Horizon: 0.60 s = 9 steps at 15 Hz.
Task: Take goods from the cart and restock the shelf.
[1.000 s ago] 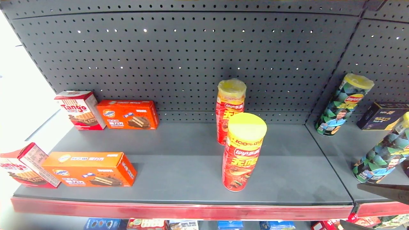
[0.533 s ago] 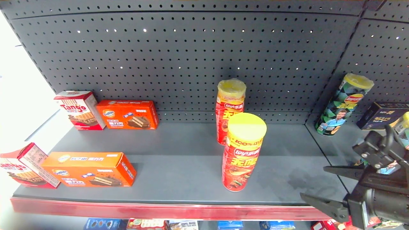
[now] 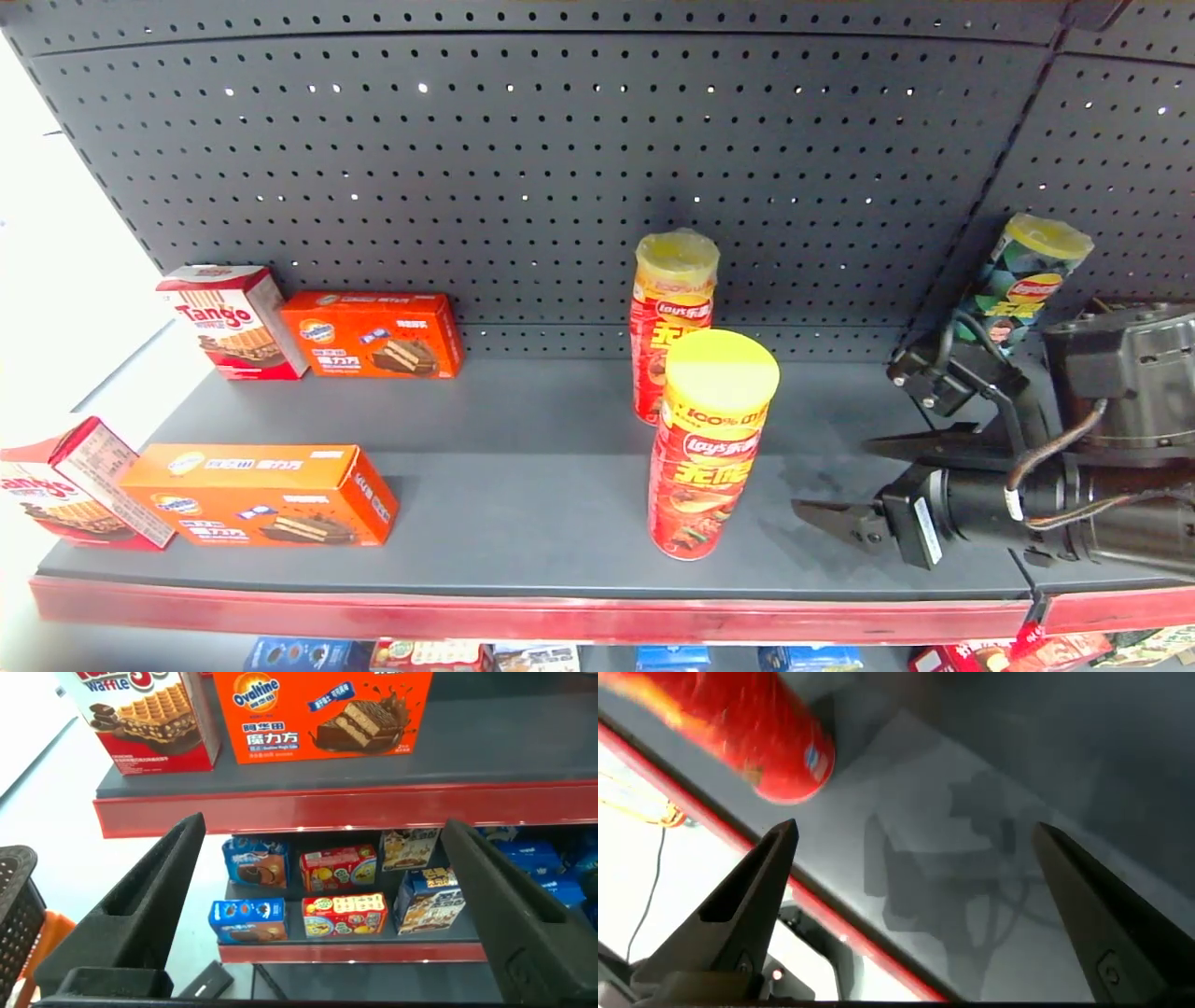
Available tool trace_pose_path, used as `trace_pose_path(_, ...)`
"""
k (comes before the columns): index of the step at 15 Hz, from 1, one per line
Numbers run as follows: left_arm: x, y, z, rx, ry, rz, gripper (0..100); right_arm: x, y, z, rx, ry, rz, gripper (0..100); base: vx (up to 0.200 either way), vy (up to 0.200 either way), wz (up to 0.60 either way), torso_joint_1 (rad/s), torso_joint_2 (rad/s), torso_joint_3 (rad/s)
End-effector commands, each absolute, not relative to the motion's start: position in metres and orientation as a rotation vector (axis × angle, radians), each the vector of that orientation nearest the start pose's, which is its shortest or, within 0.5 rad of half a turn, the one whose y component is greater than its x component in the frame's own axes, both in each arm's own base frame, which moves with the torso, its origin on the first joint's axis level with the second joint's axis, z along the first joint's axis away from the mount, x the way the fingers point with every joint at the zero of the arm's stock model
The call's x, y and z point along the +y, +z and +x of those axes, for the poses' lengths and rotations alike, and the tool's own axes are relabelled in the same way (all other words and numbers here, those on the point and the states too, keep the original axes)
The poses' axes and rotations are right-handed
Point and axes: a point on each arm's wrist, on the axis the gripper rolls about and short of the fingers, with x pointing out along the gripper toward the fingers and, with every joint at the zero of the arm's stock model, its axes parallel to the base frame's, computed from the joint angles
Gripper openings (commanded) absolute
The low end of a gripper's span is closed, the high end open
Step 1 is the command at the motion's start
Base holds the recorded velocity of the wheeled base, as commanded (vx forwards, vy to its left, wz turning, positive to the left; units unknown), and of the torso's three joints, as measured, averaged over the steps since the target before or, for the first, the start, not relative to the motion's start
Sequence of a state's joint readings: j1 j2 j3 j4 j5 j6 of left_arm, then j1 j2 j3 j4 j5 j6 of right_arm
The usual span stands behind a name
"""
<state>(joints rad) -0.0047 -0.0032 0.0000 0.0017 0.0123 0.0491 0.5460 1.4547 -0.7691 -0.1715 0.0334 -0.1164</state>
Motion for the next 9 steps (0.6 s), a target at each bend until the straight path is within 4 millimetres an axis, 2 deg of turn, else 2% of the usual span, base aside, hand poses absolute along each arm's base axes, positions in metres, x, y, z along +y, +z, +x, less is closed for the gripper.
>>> trace_pose_path(1, 0.000, 0.076, -0.023, 0.000, 0.008, 0.049, 100, 0.135, 0.190, 0.215, 0.492, 0.609, -0.253, 100, 0.000, 0.000, 0.00, 0.000, 0.00, 0.000)
trace_pose_path(9, 0.000, 0.076, -0.023, 0.000, 0.006, 0.049, 100, 0.155, 0.189, 0.233, 0.495, 0.636, -0.262, 100, 0.000, 0.000, 0.00, 0.000, 0.00, 0.000)
